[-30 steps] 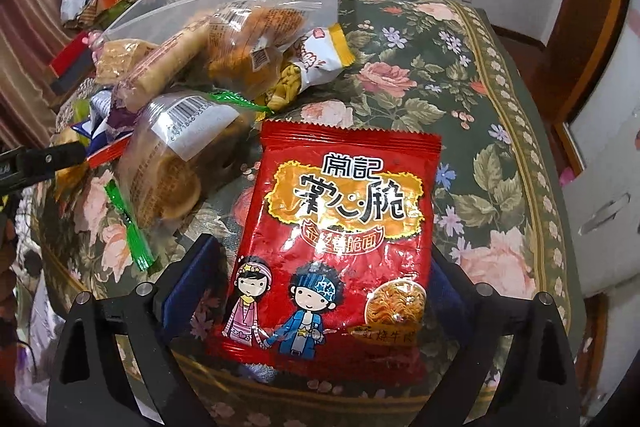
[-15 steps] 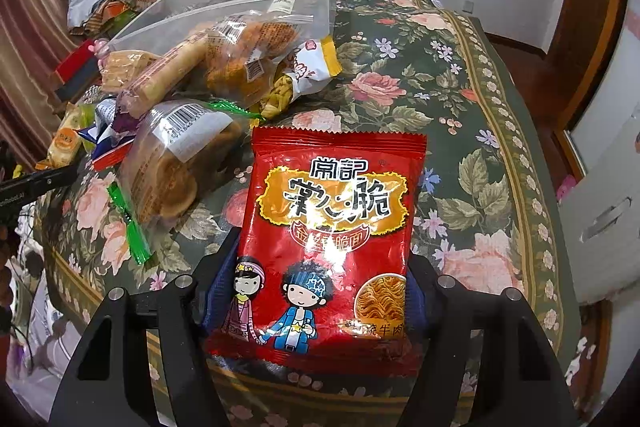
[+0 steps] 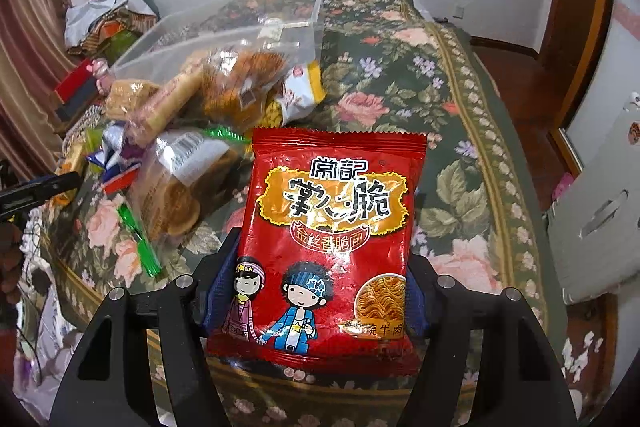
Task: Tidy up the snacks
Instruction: 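Grasp the red chip bag with the right tool while the left grasps the wrapped cake, then drop the red chip bag into the box while the left tool drops the cake in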
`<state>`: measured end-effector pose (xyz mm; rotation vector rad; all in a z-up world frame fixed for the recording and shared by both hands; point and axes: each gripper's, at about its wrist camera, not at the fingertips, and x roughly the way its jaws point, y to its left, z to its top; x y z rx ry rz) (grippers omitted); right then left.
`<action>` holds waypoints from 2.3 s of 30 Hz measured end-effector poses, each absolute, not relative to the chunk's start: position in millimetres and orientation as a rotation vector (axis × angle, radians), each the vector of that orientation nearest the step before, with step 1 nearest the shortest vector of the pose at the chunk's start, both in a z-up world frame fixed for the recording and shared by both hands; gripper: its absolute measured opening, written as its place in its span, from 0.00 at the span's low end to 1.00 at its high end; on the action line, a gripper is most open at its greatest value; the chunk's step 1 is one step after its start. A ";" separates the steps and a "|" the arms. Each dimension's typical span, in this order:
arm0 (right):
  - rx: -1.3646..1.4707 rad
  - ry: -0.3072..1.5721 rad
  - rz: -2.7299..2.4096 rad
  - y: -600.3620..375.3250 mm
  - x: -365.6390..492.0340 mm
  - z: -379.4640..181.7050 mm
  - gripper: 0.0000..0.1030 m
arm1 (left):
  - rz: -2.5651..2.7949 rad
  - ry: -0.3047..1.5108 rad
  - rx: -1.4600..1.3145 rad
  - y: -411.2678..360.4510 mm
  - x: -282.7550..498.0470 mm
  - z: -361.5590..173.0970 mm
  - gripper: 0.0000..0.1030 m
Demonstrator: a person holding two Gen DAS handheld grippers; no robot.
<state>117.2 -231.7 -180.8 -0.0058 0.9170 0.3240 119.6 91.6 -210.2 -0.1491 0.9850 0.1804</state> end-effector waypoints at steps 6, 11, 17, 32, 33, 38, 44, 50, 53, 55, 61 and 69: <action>-0.007 0.872 0.326 -230.8 123.4 -163.9 0.63 | 0.196 0.965 -0.107 98.5 125.3 -216.3 0.34; -0.013 0.825 0.338 -227.2 133.2 -148.1 0.63 | 0.182 0.904 -0.115 103.9 121.0 -196.0 0.34; -0.035 0.753 0.366 -214.5 147.6 -124.8 0.63 | 0.138 0.821 -0.122 102.4 126.1 -156.9 0.34; -0.027 0.598 0.429 -177.2 196.5 -87.3 0.63 | 0.033 0.687 -0.074 67.8 183.7 -98.9 0.34; -0.025 0.593 0.430 -174.3 201.6 -87.0 0.63 | 0.027 0.685 -0.066 64.7 189.3 -97.9 0.34; -0.039 0.589 0.439 -160.8 223.2 -88.2 0.63 | -0.019 0.712 -0.062 54.6 219.5 -102.8 0.34; -0.080 0.629 0.463 -140.7 251.2 -98.5 0.63 | -0.036 0.762 -0.061 48.3 253.8 -117.9 0.34; -0.125 0.703 0.498 -122.8 274.1 -115.2 0.63 | -0.039 0.805 -0.051 46.6 277.9 -132.6 0.34; -0.137 0.740 0.515 -114.6 284.3 -120.6 0.63 | -0.044 0.832 -0.056 46.9 287.5 -140.0 0.34; -0.142 0.769 0.526 -110.6 289.6 -124.6 0.63 | -0.048 0.848 -0.057 47.0 292.7 -144.5 0.34; -0.174 0.835 0.551 -101.4 297.2 -135.1 0.63 | -0.055 0.873 -0.048 45.8 298.5 -152.7 0.34; -0.190 0.826 0.536 -104.9 291.6 -128.8 0.71 | -0.046 0.859 -0.059 49.0 291.8 -145.8 0.54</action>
